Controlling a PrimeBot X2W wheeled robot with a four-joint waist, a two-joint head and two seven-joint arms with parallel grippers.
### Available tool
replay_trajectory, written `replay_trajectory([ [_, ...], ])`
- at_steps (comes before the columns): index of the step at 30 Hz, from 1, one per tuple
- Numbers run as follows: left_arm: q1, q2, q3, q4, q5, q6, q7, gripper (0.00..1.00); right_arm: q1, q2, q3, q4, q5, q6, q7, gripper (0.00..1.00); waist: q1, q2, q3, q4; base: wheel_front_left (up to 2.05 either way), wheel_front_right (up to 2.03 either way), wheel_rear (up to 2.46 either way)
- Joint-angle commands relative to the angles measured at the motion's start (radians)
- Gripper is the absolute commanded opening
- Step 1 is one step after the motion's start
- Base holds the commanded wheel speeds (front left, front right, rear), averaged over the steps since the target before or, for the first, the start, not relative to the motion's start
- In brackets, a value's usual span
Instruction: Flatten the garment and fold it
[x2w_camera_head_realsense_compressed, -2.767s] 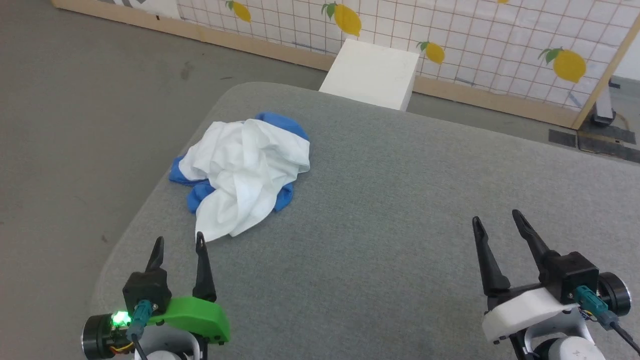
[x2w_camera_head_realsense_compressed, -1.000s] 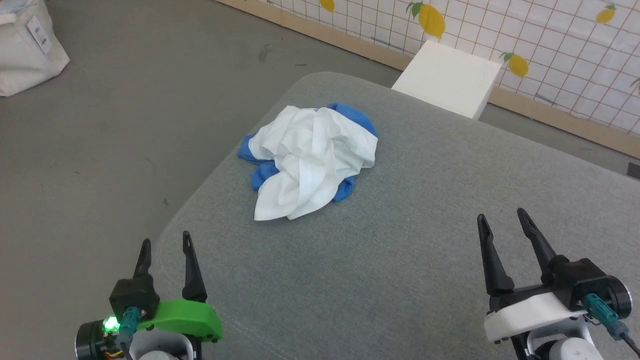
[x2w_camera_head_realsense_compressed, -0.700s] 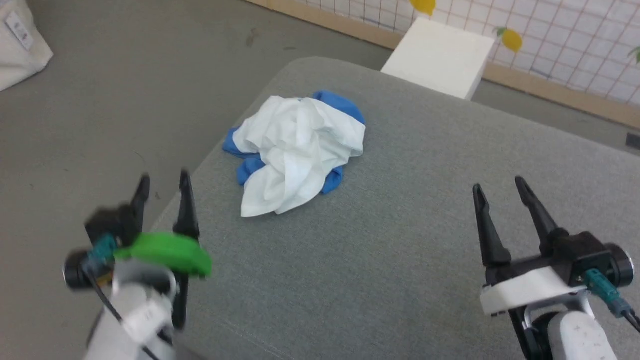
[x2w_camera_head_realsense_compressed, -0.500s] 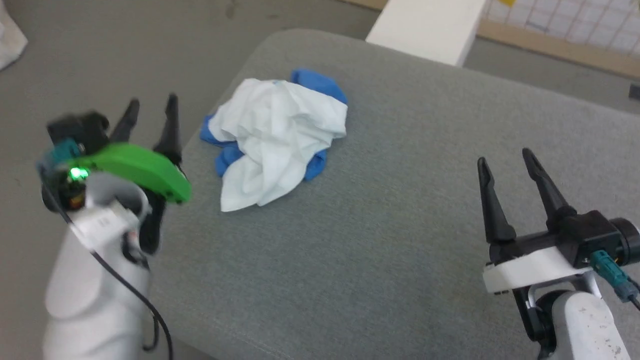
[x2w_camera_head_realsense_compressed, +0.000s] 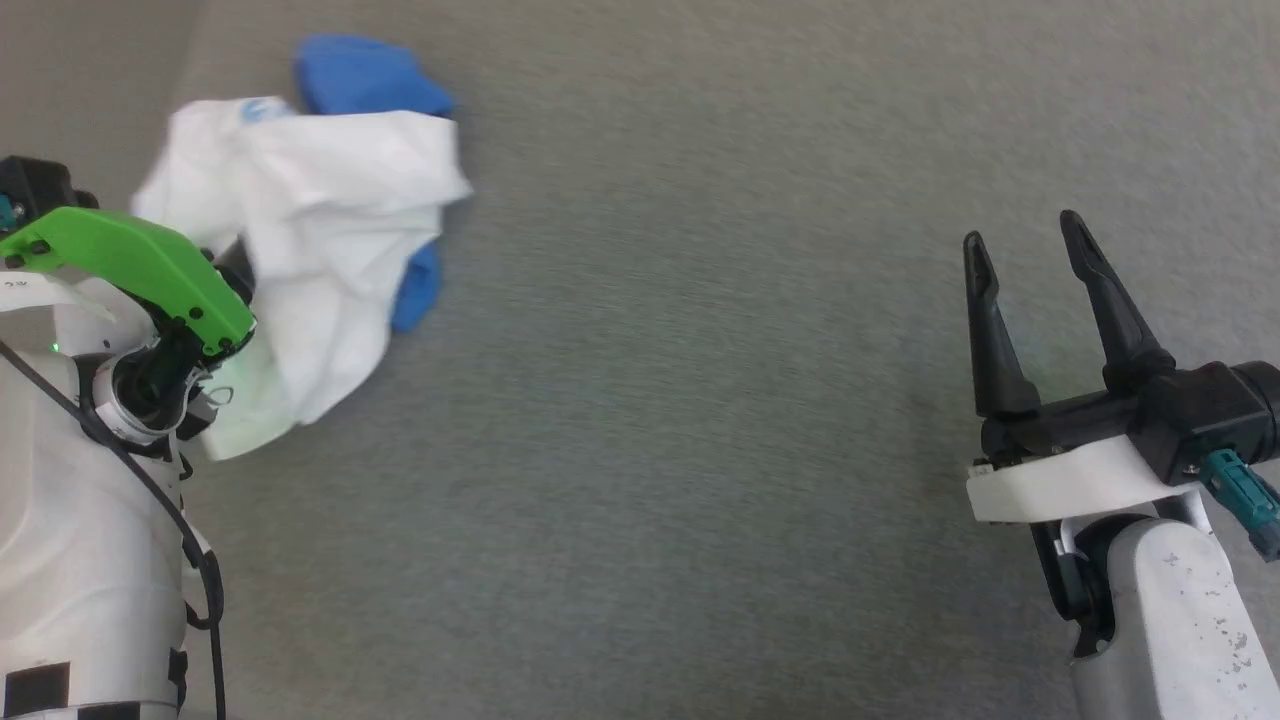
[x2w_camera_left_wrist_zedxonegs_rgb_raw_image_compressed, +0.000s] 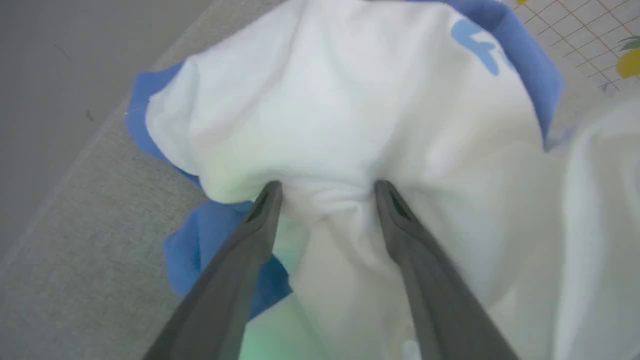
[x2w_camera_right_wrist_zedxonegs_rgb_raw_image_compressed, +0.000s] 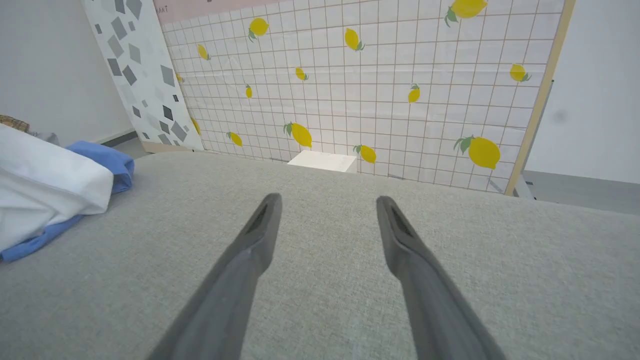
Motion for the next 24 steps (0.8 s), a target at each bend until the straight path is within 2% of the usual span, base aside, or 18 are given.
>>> replay_trajectory([
  [1,0.005,0.004,0.003,0.002,-0.014,0.012,0.024,1.00,-0.010,-0.001,-0.001,0.005,0.002,0.006,-0.009,1.00,-0.0002,0.0000,0.139,-0.140,0.00,0.00,0.00],
  [6,0.047,0.004,-0.012,0.005,-0.028,0.041,0.118,1.00,-0.015,-0.001,0.004,0.029,0.010,0.006,-0.020,1.00,-0.0002,0.0000,0.137,-0.145,0.00,0.00,0.00],
  [7,0.057,0.002,-0.019,0.009,-0.033,0.044,0.144,0.93,-0.017,-0.001,0.008,0.034,0.013,0.006,-0.023,1.00,-0.0002,0.0000,0.131,-0.146,0.00,0.00,0.00],
  [8,0.064,0.004,-0.025,0.008,-0.032,0.043,0.157,0.42,-0.018,-0.001,0.012,0.039,0.016,0.006,-0.025,1.00,-0.0002,0.0000,0.123,-0.146,0.00,0.00,0.00],
  [9,0.071,0.010,-0.030,0.002,-0.023,0.042,0.151,0.00,-0.019,-0.001,0.016,0.044,0.019,0.006,-0.027,1.00,-0.0002,0.0000,0.112,-0.146,0.00,0.00,0.00],
  [11,0.070,0.032,-0.024,-0.022,0.020,0.050,0.066,0.00,-0.017,-0.001,0.019,0.051,0.024,0.006,-0.030,1.00,-0.0002,0.0000,0.089,-0.146,0.00,0.00,0.00],
  [14,0.045,0.060,0.004,-0.053,0.114,0.085,-0.178,0.00,-0.010,-0.001,0.014,0.066,0.029,0.006,-0.036,1.00,-0.0002,0.0000,0.036,-0.144,0.00,0.00,0.00],
  [16,0.020,0.078,0.024,-0.071,0.185,0.110,-0.381,0.00,-0.001,-0.001,0.008,0.078,0.030,0.006,-0.040,1.00,-0.0002,0.0000,-0.010,-0.143,0.00,0.00,0.00],
  [17,-0.010,0.093,0.026,-0.105,0.272,0.129,-0.635,0.00,0.020,-0.001,-0.003,0.093,0.041,0.006,-0.045,1.00,-0.0002,0.0000,-0.086,-0.146,0.00,0.00,0.00],
  [18,-0.022,0.099,0.021,-0.117,0.296,0.127,-0.704,0.00,0.028,-0.001,-0.006,0.099,0.046,0.006,-0.047,1.00,-0.0002,0.0000,-0.114,-0.150,0.00,0.00,0.00],
  [20,-0.037,0.102,0.010,-0.148,0.332,0.127,-0.765,0.00,0.045,-0.001,-0.010,0.109,0.058,0.006,-0.049,1.00,-0.0002,0.0000,-0.163,-0.159,0.00,0.00,0.00],
  [24,-0.061,0.089,-0.020,-0.237,0.379,0.109,-0.792,0.00,0.084,-0.001,-0.012,0.121,0.078,0.006,-0.053,1.00,-0.0002,0.0000,-0.246,-0.192,0.00,0.00,0.00],
])
